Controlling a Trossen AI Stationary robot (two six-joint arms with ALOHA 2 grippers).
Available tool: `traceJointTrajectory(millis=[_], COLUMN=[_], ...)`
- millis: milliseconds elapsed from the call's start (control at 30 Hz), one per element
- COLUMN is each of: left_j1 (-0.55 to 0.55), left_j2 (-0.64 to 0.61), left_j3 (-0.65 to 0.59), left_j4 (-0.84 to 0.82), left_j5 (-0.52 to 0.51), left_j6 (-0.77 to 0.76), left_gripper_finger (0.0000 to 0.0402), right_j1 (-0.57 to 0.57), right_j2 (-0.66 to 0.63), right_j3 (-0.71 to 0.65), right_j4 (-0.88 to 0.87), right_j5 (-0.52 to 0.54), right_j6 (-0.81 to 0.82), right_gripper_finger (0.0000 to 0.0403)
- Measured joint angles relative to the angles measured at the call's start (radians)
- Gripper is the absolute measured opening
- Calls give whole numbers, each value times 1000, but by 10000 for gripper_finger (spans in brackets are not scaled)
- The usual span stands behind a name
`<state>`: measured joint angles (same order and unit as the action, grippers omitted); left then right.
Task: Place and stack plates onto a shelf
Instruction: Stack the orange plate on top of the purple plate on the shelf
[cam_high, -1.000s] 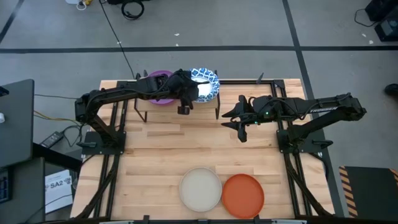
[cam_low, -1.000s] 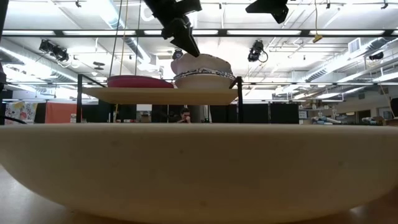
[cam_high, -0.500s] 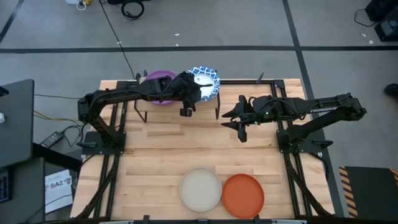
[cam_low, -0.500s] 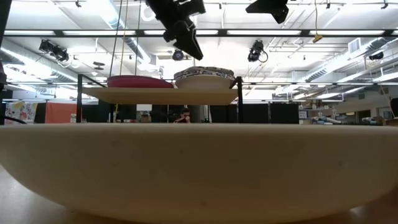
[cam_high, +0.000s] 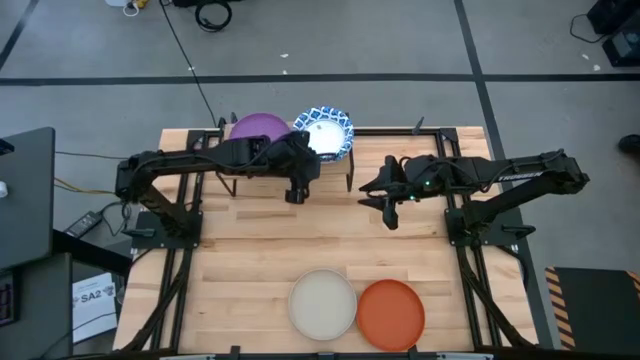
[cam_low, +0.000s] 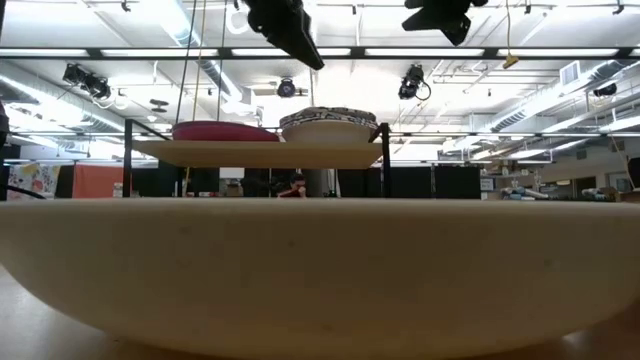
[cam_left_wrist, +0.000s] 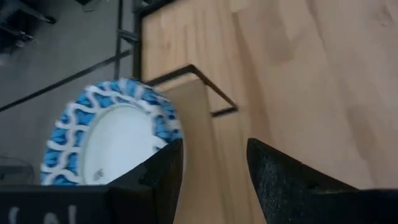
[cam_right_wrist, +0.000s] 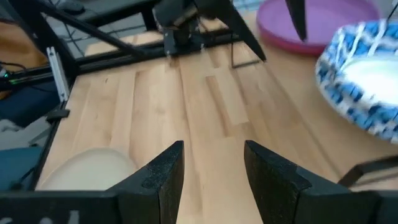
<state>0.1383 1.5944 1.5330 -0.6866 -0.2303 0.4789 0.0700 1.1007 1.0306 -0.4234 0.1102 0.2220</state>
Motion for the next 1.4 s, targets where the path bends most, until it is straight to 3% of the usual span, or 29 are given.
traceJointTrajectory(millis=[233,500,967,1267,1400], left_j1=[-61,-111,-142,-142,-142], left_j2=[0,0,0,1,1], left_j3=[0,0,0,0,-1], left_j4=[-68,-70,-71,-70,-70], left_j5=[42,130,131,131,131], left_j6=[-60,-162,-162,-162,-162], left_gripper_finger=[183,183,183,183,183], right_j1=[15,116,308,354,363], right_j2=[4,66,278,403,444], right_j3=[0,0,0,0,0], right_j4=[-52,-65,-125,-133,-133], right_j5=[-83,-87,-160,-168,-226], right_j6=[78,101,100,98,98], right_gripper_finger=[173,173,173,173,173])
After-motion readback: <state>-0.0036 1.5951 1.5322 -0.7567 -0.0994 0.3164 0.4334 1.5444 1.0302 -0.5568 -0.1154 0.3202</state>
